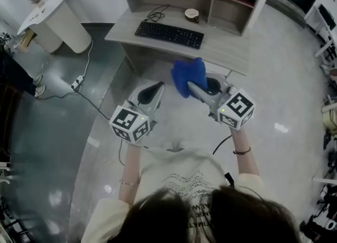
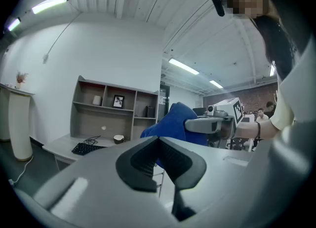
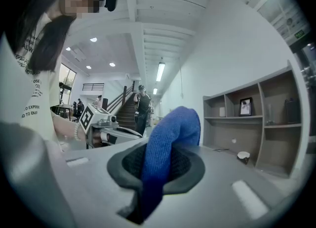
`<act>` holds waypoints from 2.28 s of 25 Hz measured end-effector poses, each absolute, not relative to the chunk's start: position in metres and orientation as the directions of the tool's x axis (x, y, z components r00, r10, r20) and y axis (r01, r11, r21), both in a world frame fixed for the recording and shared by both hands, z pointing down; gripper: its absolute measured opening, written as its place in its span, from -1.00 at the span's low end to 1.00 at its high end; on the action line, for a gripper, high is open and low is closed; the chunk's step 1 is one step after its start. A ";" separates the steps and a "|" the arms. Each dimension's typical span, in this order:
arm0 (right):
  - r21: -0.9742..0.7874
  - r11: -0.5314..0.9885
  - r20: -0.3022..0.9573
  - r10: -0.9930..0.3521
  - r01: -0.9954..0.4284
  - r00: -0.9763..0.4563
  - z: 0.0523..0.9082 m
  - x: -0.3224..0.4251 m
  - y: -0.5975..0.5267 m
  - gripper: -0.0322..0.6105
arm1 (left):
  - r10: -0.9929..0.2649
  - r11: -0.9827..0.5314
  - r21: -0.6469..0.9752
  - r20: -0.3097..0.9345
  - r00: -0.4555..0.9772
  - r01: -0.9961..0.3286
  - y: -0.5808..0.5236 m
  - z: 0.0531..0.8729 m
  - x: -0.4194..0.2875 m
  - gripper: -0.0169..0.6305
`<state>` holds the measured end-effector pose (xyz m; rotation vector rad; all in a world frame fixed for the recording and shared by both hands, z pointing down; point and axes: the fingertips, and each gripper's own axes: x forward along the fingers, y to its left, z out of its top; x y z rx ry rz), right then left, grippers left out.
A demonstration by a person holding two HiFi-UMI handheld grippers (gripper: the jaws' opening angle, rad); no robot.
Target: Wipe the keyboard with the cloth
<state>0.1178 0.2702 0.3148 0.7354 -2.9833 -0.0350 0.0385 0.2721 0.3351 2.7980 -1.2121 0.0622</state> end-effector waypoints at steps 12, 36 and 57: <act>-0.006 0.885 0.066 -0.463 -0.465 -0.884 0.324 0.136 0.243 -0.74 | -0.740 -0.661 0.068 0.105 0.664 -0.747 0.251 0.342 0.052 -0.96; -0.079 0.850 0.097 -0.513 -0.521 -0.853 0.341 0.136 0.158 -0.74 | -0.710 -0.682 0.131 0.118 0.694 -0.720 0.169 0.354 0.053 -0.96; -0.119 0.778 0.141 -0.601 -0.616 -0.787 0.366 0.113 0.074 -0.74 | -0.626 -0.746 0.182 0.137 0.767 -0.641 0.071 0.377 0.024 -0.96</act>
